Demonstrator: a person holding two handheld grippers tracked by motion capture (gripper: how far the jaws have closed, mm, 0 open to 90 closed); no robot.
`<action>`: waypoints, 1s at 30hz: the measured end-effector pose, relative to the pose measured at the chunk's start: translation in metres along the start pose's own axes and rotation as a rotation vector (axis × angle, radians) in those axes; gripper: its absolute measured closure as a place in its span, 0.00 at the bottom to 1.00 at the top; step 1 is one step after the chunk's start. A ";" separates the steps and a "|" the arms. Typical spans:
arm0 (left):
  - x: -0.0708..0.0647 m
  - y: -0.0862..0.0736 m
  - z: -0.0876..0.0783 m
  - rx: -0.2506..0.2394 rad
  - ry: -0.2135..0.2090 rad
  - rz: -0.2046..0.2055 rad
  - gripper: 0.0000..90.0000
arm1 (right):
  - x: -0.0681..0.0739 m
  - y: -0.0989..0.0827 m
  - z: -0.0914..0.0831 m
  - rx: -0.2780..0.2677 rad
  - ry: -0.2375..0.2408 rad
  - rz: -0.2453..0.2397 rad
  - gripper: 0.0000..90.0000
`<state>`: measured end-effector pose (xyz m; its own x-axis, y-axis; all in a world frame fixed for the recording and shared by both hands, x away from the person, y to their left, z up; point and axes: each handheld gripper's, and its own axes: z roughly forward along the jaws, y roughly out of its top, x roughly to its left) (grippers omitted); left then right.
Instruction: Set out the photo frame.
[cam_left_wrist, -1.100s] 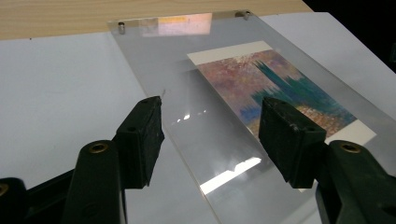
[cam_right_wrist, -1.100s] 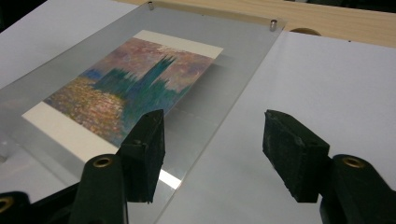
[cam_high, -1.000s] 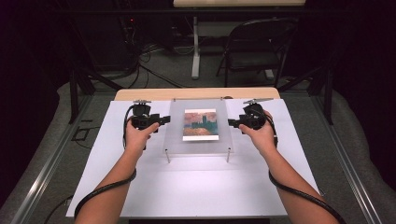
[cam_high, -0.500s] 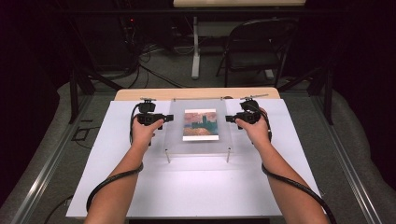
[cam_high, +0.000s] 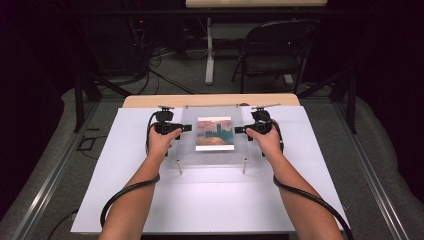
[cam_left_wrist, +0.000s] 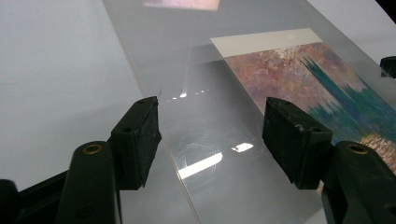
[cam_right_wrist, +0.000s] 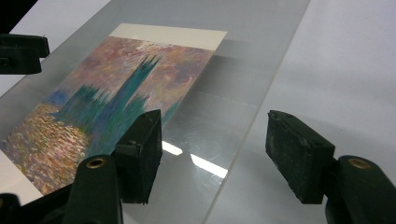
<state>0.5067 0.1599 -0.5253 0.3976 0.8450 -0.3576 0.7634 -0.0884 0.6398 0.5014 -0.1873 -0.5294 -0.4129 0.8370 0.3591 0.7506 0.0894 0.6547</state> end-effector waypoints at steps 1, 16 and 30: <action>0.001 0.000 0.001 0.003 -0.003 -0.001 0.40 | 0.001 0.000 0.001 0.000 0.001 0.001 0.40; 0.009 0.002 0.013 0.033 -0.018 -0.029 0.37 | -0.004 0.007 0.015 0.014 0.014 0.042 0.35; 0.018 0.003 0.020 0.021 -0.063 -0.083 0.34 | -0.007 0.010 0.027 0.019 0.046 0.091 0.29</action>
<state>0.5263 0.1648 -0.5436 0.3630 0.8152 -0.4512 0.8055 -0.0311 0.5918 0.5255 -0.1779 -0.5434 -0.3656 0.8166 0.4467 0.7954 0.0248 0.6056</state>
